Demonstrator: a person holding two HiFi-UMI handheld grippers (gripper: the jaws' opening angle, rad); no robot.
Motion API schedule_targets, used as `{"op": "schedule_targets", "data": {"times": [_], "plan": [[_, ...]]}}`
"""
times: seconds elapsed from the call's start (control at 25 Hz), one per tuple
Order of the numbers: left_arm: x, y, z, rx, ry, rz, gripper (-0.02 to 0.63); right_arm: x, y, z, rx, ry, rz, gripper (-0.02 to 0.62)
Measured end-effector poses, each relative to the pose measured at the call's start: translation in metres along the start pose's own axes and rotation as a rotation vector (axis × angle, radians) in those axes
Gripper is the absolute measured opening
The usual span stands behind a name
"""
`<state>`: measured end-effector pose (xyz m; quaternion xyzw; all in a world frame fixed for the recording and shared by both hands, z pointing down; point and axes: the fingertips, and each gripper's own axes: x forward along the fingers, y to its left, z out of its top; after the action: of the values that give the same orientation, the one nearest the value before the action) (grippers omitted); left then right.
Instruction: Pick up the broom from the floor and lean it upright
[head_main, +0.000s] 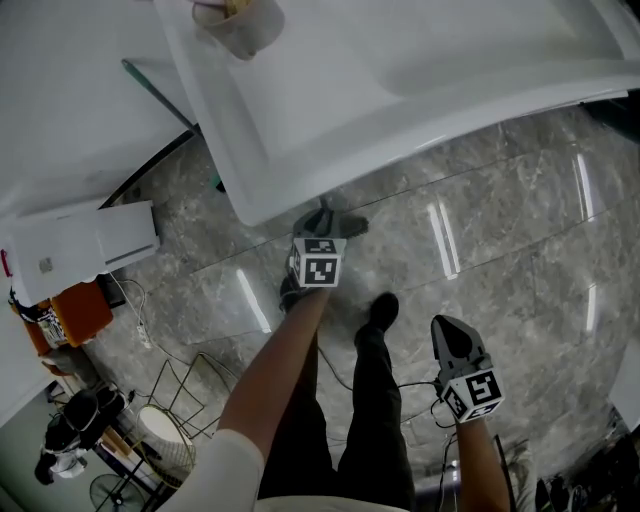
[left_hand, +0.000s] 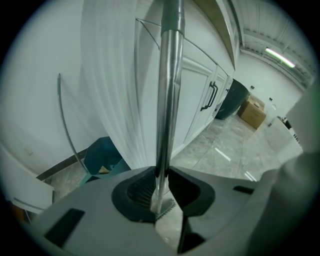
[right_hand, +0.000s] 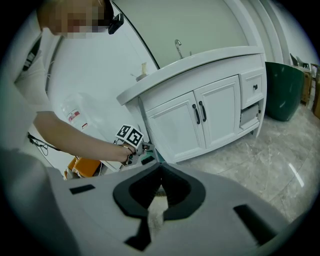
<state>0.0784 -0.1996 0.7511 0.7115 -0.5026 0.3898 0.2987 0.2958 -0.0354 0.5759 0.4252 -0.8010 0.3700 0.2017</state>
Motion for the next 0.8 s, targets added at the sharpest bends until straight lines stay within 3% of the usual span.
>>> {"op": "schedule_targets", "data": {"times": [0.28,0.52,0.72,0.8], "plan": [[0.004,-0.004,0.003,0.022,-0.037,0.001,0.094,0.001,-0.002,-0.011,0.007,0.009,0.004,0.0],[0.014,0.007,0.004,-0.02,-0.051,0.04,0.187,-0.001,-0.003,-0.025,0.018,0.018,-0.004,0.0],[0.026,0.013,0.008,-0.059,-0.073,0.106,0.196,0.001,-0.006,-0.037,0.026,0.032,-0.007,0.0],[0.033,0.014,0.009,-0.106,-0.082,0.098,0.193,0.001,-0.006,-0.039,0.027,0.04,-0.005,0.0]]}}
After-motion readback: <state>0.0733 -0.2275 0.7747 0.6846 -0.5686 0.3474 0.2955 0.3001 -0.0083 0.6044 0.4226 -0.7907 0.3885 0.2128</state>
